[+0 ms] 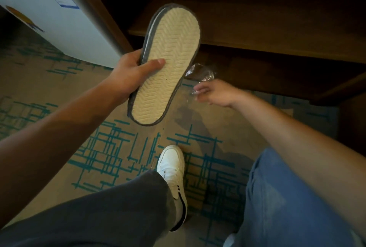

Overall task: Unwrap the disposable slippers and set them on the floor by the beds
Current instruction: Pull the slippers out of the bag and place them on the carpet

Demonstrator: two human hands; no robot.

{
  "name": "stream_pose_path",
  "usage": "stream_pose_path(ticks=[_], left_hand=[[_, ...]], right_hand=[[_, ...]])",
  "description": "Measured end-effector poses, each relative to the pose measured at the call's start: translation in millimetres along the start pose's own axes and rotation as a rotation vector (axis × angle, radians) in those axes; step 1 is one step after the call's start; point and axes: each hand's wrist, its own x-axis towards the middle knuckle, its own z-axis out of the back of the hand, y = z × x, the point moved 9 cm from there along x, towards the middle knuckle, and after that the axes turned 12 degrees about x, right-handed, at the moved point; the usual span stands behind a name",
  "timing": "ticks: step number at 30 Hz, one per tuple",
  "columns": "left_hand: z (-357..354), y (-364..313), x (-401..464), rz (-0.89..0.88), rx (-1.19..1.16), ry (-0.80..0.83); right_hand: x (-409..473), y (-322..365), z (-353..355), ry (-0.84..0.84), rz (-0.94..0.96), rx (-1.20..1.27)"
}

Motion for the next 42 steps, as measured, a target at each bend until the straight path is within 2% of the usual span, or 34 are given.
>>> stream_pose_path(ticks=[4, 6, 10, 19, 23, 25, 29, 31, 35, 36, 38, 42], left_hand=[[7, 3, 1, 0.017, -0.009, -0.045], [18, 6, 0, 0.019, -0.014, -0.084], [52, 24, -5, 0.059, -0.034, -0.191], [105, 74, -23, 0.178, -0.062, -0.326], [133, 60, -28, 0.162, 0.037, -0.367], [158, 48, -31, 0.146, 0.142, -0.392], [180, 31, -40, 0.087, 0.169, -0.426], [183, 28, -41, 0.082, 0.234, -0.402], [171, 34, -36, 0.106, 0.365, -0.312], [162, 36, -32, 0.107, 0.378, -0.274], [142, 38, -26, 0.125, 0.411, -0.182], [92, 26, -13, 0.094, 0.505, 0.123]], right_hand=[[10, -12, 8, -0.311, 0.044, 0.203], [10, -3, 5, -0.371, 0.090, 0.193], [19, 18, -24, -0.268, 0.140, 0.279], [28, 33, -52, -0.175, 0.180, 0.382], [42, 59, -80, -0.112, 0.246, 0.401], [49, 73, -117, -0.018, 0.272, 0.383], [51, 91, -170, 0.105, 0.285, 0.565], [58, 86, -189, 0.152, 0.272, 0.561], [71, 53, -193, 0.167, 0.168, 0.033], [71, 47, -181, 0.150, 0.146, -0.028], [69, 52, -157, 0.134, 0.157, -0.026], [43, 67, -76, 0.011, 0.164, 0.026]])
